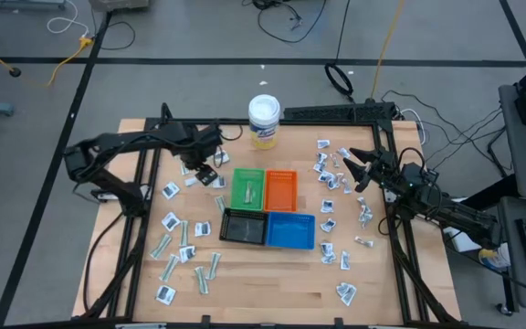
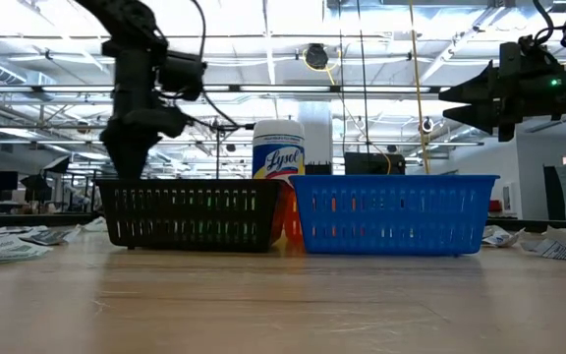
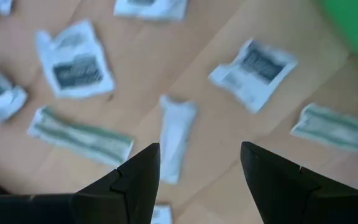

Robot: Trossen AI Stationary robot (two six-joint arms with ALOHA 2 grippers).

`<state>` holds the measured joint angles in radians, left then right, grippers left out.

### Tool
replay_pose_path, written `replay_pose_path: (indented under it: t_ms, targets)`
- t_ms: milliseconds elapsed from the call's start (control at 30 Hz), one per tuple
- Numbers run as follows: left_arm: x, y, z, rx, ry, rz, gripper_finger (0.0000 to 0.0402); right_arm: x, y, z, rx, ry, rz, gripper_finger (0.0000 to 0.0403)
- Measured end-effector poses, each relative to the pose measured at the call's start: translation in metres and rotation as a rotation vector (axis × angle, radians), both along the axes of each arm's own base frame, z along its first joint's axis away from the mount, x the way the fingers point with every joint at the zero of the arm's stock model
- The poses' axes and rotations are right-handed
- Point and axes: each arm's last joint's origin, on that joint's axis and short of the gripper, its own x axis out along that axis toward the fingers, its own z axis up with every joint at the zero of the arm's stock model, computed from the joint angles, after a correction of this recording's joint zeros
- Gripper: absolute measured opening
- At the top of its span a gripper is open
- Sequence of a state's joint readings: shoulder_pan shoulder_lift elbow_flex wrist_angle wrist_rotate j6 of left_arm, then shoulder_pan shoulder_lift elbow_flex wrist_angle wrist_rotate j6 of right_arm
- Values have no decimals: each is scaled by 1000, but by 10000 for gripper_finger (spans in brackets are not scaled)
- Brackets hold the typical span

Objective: Pick & Place First Aid Supplies
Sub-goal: Put the bandage pack into the green bin

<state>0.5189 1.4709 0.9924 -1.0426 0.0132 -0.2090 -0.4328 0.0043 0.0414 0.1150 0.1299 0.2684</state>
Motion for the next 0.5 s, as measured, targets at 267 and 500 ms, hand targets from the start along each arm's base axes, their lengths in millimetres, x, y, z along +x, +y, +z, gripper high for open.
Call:
replay_pose_path:
  t_ms: [267, 500]
  targets:
    - [-20, 4, -9, 10, 26, 7, 230, 0, 0, 0, 0, 0, -1, 242]
    - [-13, 8, -31, 13, 13, 13, 230, 0, 0, 0, 0, 0, 0, 242]
